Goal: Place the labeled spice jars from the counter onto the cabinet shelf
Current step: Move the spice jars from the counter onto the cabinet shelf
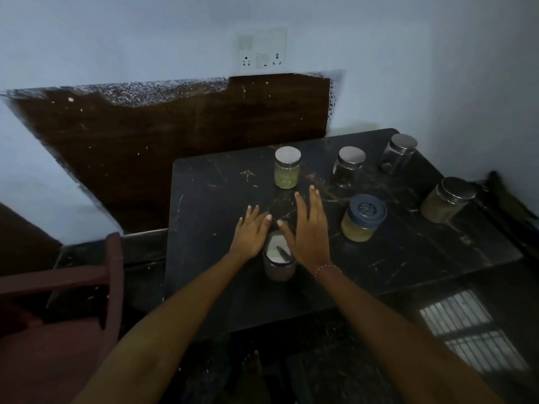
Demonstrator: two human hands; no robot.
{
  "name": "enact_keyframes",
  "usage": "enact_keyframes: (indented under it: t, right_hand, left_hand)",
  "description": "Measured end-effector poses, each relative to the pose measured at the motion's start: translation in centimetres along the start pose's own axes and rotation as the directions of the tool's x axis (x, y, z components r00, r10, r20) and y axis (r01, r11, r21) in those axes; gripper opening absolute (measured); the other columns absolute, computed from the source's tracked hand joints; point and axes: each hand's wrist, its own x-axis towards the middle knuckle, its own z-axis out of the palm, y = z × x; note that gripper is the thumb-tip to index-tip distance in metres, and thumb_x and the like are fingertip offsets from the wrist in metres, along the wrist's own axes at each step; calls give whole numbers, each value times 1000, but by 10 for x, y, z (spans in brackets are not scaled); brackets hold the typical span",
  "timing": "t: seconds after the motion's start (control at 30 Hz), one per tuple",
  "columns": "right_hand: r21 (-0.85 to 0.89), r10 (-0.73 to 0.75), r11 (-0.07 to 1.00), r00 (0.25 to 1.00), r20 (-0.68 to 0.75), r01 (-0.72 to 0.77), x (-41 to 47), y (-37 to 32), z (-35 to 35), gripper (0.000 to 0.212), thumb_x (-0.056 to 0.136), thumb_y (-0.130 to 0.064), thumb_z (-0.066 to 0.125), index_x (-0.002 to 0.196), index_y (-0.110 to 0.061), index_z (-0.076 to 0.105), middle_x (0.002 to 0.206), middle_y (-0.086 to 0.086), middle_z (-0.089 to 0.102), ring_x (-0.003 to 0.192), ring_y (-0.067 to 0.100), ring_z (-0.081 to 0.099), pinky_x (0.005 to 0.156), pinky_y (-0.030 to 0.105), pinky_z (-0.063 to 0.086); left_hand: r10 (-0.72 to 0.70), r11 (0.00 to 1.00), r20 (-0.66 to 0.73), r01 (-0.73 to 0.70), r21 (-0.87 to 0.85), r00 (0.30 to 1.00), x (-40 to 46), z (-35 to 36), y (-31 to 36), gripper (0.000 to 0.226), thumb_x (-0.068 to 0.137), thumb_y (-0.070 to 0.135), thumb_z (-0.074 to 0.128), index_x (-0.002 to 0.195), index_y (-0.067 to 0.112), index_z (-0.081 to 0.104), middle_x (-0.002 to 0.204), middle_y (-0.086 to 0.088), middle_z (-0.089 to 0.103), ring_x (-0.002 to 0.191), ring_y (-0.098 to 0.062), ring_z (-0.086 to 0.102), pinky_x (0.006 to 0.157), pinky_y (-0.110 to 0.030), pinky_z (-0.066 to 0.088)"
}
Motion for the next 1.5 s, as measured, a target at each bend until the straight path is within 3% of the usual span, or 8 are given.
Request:
enact_keyframes:
  t: [0.27, 0.43, 0.6, 0.83, 1.03, 1.13, 1.23, 1.5]
  right_hand:
    - [363, 169, 865, 882, 440, -347, -67, -1, 17, 98, 76, -37, 71, 149, -24, 8, 151, 8, 21, 136, 25, 32, 106, 37, 38]
    - [368, 170, 856, 869, 464, -363, -52, 2, 18, 92, 73, -34, 75, 146, -25, 21, 139, 10, 34, 126, 26, 41, 96, 32, 40]
    - [430, 171, 850, 932, 319, -304, -27, 5, 2, 74, 71, -29, 74, 136, -23, 39, 132, 8, 46, 122, 24, 45, 96, 33, 41]
    - [772, 147, 358, 848, 509, -525, 36, 4, -43, 66, 79, -14, 69, 134, -22, 33, 128, 2, 46, 112, 19, 51, 80, 27, 48]
    - [791, 138, 22, 786, 603, -611, 58, -10, -47, 55, 80, -39, 58, 131, -22, 47, 118, 9, 57, 104, 25, 58, 70, 36, 51]
    - [758, 263, 111, 755, 601, -642, 73, -19, -45, 53, 86, -46, 53, 133, -26, 40, 121, 8, 52, 108, 27, 54, 87, 44, 49]
    - [718, 290, 491, 870, 398, -492, 85, -24, -44, 50, 94, -45, 43, 138, -24, 36, 133, 9, 46, 101, 16, 54, 77, 27, 47]
    - [729, 55, 628, 950, 308, -273, 110, -48, -44, 97, 70, -26, 78, 146, -27, 17, 138, -4, 42, 125, 15, 44, 94, 28, 45]
  left_hand:
    - [-222, 766, 244, 323, -556, 944, -50, 13, 17, 52, 99, 46, 21, 114, 15, 60, 116, -8, 63, 105, -18, 59, 92, -31, 46]
    - [-286, 671, 263, 388, -632, 922, -54, 12, 18, 50, 98, 51, 19, 102, 26, 62, 105, 2, 62, 90, -7, 59, 75, -20, 47]
    - [-247, 700, 268, 363, -615, 931, -38, 3, 29, 52, 97, 48, 26, 131, 16, 49, 131, -8, 54, 115, -18, 52, 98, -34, 41]
    - [-66, 624, 313, 284, -728, 948, -9, -36, 49, 35, 88, 64, 30, 102, 46, 56, 105, 7, 61, 101, -13, 59, 79, -35, 48]
    - [14, 455, 336, 293, -841, 942, 9, -54, 69, 55, 66, 64, 55, 108, 29, 59, 107, -8, 69, 100, -25, 66, 78, -43, 54]
    - [-68, 418, 313, 312, -853, 947, 17, -58, 77, 68, 71, 64, 54, 123, 20, 50, 119, -17, 61, 108, -31, 61, 91, -48, 50]
    - [-105, 490, 119, 155, -858, 987, 24, -63, 80, 58, 87, 56, 44, 128, 15, 48, 109, -12, 64, 98, -25, 65, 78, -37, 55]
    - [-76, 493, -43, 0, -870, 996, 47, -101, 83, 52, 97, 51, 23, 116, 18, 58, 101, -6, 68, 88, -14, 68, 70, -26, 55]
